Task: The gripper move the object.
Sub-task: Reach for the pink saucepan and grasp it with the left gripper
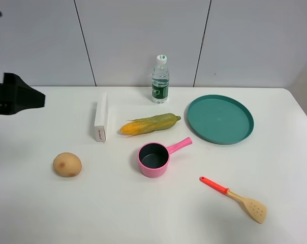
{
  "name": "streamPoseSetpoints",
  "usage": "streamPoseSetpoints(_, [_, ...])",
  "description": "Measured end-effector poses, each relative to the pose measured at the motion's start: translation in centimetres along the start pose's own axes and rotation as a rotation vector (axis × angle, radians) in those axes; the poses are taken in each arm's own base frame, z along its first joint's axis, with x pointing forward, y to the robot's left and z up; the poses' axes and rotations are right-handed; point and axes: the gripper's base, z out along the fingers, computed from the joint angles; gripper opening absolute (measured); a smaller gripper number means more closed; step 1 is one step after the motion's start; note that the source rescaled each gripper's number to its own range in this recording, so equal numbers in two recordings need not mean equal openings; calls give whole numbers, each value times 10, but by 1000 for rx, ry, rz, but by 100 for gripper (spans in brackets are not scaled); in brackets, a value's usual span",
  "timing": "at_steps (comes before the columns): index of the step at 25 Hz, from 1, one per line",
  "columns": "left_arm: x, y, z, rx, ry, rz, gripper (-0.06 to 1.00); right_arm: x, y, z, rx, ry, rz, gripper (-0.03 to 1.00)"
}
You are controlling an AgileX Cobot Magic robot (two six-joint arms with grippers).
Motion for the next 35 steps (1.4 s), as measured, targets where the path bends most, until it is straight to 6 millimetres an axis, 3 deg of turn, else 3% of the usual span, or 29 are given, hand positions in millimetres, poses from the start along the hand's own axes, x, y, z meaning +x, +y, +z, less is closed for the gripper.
streamPoseSetpoints(11, [0, -73, 54, 224, 86, 138, 98, 0, 0, 0, 0, 0, 0, 100])
streamPoseSetpoints(20, [-2, -118, 104, 271, 169, 300, 98, 0, 0, 0, 0, 0, 0, 100])
streamPoseSetpoints(28, [4, -127, 162, 211, 256, 391, 98, 0, 0, 0, 0, 0, 0, 100])
streamPoseSetpoints(35, [16, -126, 196, 181, 268, 440, 98, 0, 0, 0, 0, 0, 0, 100])
